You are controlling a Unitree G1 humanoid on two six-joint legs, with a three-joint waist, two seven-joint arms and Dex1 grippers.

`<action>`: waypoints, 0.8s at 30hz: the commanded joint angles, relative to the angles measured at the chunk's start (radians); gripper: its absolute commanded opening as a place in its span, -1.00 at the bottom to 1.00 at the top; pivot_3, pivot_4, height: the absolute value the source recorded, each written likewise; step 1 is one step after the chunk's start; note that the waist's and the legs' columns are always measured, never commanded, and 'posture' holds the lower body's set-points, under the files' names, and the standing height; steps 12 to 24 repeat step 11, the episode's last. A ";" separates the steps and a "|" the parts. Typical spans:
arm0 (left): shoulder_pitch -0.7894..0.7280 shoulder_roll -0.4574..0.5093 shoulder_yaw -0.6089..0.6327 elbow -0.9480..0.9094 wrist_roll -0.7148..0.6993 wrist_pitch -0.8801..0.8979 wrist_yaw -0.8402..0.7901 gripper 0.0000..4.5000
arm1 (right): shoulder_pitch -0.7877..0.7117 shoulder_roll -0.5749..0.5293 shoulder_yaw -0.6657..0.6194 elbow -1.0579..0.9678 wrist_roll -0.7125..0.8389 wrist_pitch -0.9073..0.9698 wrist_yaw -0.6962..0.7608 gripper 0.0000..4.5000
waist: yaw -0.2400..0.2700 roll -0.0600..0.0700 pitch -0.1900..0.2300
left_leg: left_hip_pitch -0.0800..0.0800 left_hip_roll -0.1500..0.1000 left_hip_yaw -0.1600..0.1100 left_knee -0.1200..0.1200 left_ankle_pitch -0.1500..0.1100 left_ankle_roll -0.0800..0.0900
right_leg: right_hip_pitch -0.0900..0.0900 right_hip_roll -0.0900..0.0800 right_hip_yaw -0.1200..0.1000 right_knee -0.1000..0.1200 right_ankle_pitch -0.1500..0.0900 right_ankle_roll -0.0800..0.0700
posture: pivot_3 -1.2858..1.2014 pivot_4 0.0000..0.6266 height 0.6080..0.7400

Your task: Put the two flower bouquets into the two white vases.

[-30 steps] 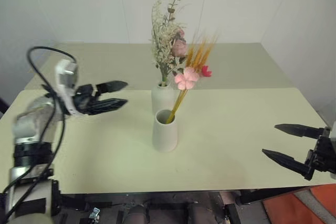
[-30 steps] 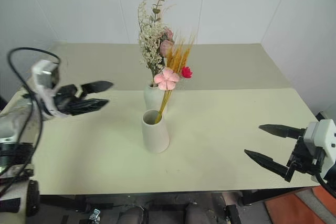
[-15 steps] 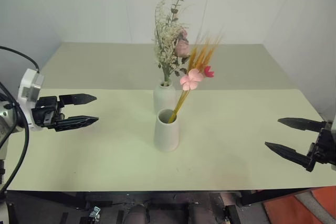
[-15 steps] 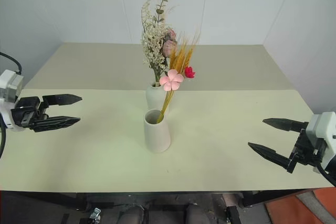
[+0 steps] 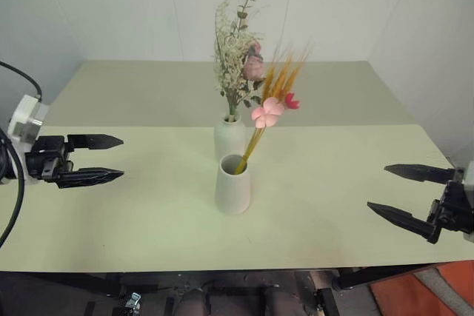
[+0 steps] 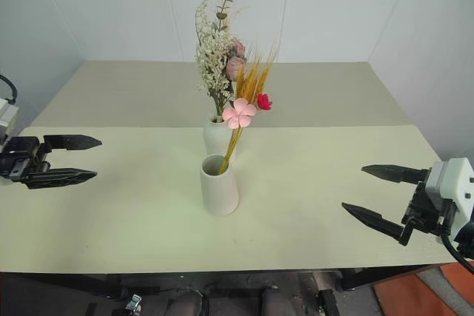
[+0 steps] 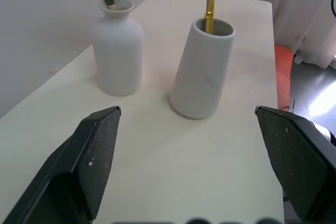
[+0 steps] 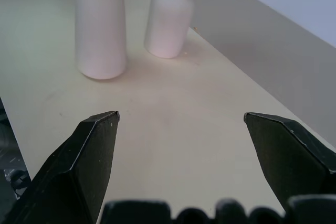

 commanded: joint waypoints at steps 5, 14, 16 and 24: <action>0.068 0.072 0.039 0.015 -0.012 -0.041 -0.008 0.99 | -0.072 -0.056 0.005 -0.007 0.046 0.027 0.012 1.00 | 0.000 0.000 0.000 | 0.000 0.000 0.001 0.000 0.000 0.000 | 0.000 0.000 0.000 0.000 0.000 0.000 | 0.03 -0.52 1.00; 0.137 0.060 0.100 -0.018 -0.018 -0.020 0.005 0.99 | -0.090 -0.058 0.024 0.023 0.031 0.014 0.028 1.00 | 0.001 0.000 0.000 | -0.001 0.001 0.001 0.000 0.000 0.000 | -0.001 0.000 0.000 -0.001 0.000 0.000 | 0.03 -0.52 1.00; 0.137 0.060 0.100 -0.018 -0.018 -0.020 0.005 0.99 | -0.090 -0.058 0.024 0.023 0.031 0.014 0.028 1.00 | 0.001 0.000 0.000 | -0.001 0.001 0.001 0.000 0.000 0.000 | -0.001 0.000 0.000 -0.001 0.000 0.000 | 0.03 -0.52 1.00; 0.137 0.060 0.100 -0.018 -0.018 -0.020 0.005 0.99 | -0.090 -0.058 0.024 0.023 0.031 0.014 0.028 1.00 | 0.001 0.000 0.000 | -0.001 0.001 0.001 0.000 0.000 0.000 | -0.001 0.000 0.000 -0.001 0.000 0.000 | 0.03 -0.52 1.00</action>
